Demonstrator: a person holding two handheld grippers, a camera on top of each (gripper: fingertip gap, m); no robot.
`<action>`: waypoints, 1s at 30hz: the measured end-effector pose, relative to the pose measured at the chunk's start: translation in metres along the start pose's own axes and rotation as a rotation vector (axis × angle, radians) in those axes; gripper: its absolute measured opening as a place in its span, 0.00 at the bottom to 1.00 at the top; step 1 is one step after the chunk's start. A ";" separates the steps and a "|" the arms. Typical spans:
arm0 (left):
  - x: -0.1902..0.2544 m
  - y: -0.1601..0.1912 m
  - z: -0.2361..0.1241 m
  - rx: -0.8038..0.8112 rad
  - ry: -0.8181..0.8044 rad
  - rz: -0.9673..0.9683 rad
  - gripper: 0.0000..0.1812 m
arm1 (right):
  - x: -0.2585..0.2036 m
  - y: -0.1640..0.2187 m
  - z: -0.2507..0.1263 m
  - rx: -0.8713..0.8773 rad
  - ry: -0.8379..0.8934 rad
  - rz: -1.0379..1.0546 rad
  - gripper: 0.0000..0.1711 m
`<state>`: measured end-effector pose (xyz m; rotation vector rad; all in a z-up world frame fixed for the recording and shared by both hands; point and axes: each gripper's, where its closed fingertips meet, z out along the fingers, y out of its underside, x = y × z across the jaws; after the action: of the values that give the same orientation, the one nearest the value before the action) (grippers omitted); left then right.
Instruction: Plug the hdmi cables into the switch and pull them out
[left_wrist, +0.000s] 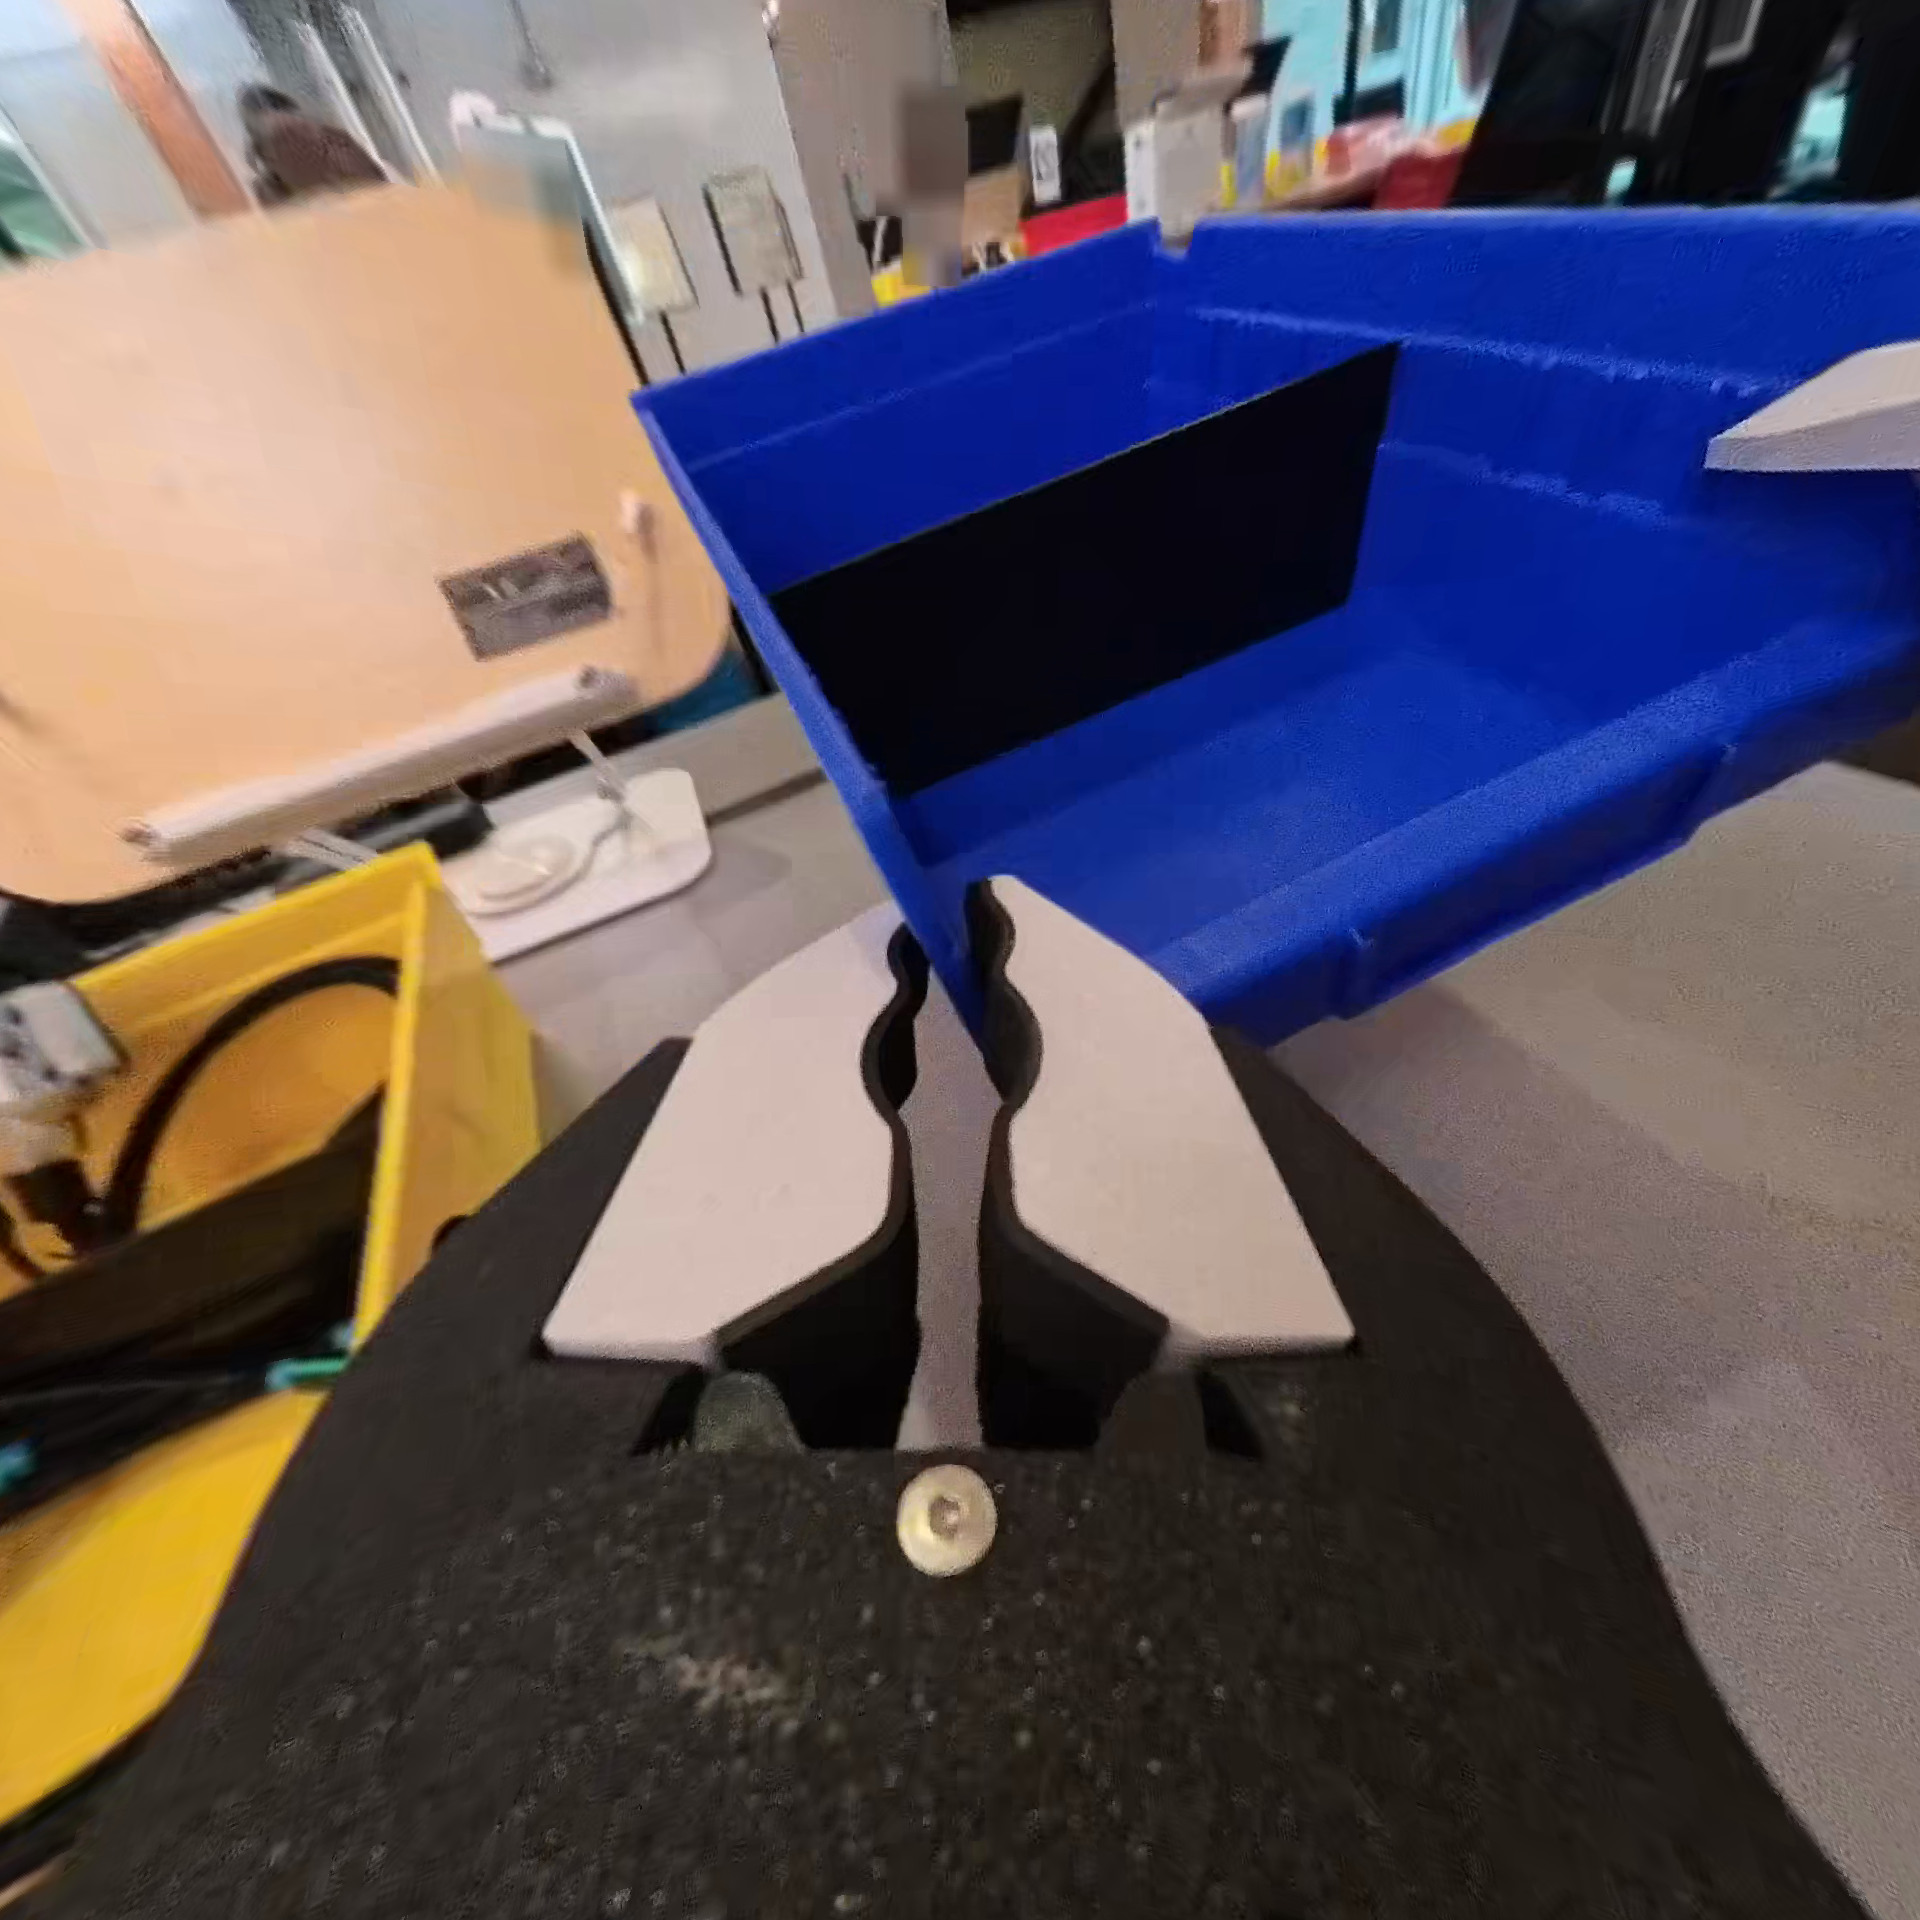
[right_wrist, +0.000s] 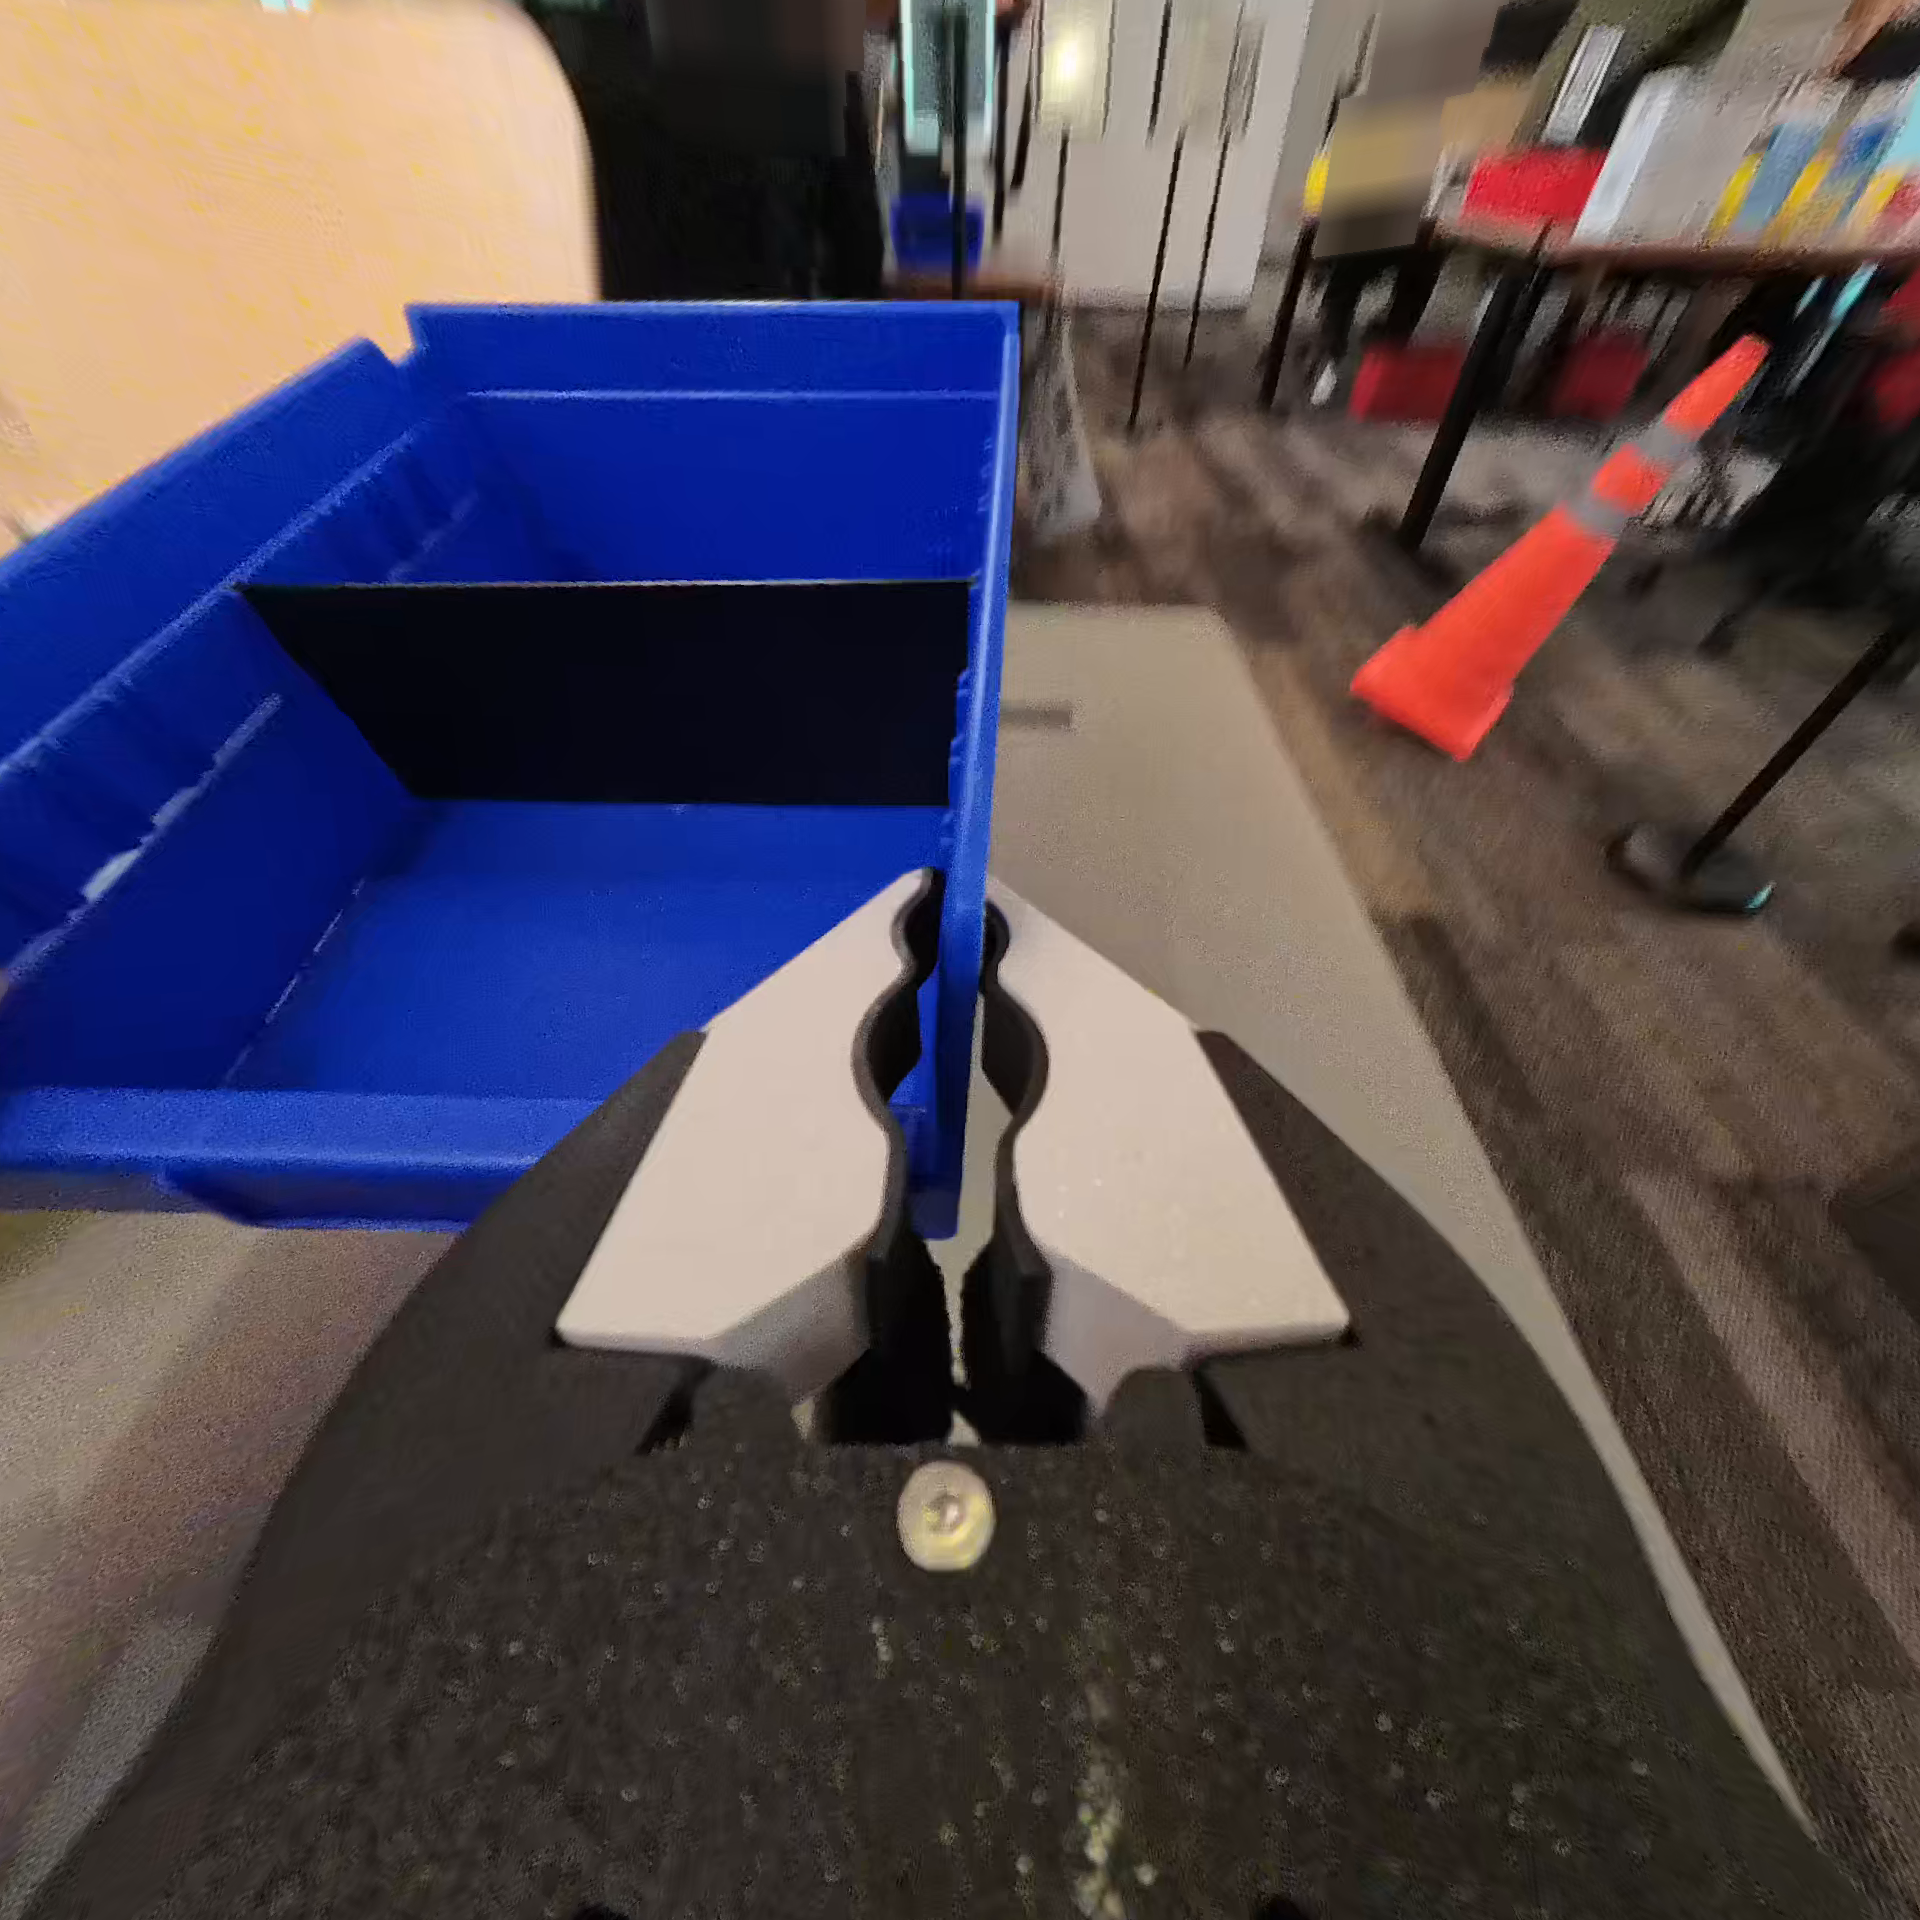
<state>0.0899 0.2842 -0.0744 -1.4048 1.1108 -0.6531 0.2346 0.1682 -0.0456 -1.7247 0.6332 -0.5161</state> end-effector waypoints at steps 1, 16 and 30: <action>0.012 0.019 0.007 -0.043 0.014 0.008 0.04 | 0.009 0.026 0.006 -0.049 -0.011 -0.003 0.01; 0.022 0.054 -0.021 -0.256 0.405 -0.085 0.17 | 0.050 0.107 0.038 -0.212 0.109 0.013 0.07; -0.298 0.168 -0.131 -0.290 -0.124 -0.190 0.25 | -0.317 0.049 -0.001 -0.098 -0.466 -0.073 0.32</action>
<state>-0.1850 0.5148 -0.1490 -1.7916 1.0096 -0.5454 -0.0128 0.3661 -0.0968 -1.8808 0.2645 -0.1214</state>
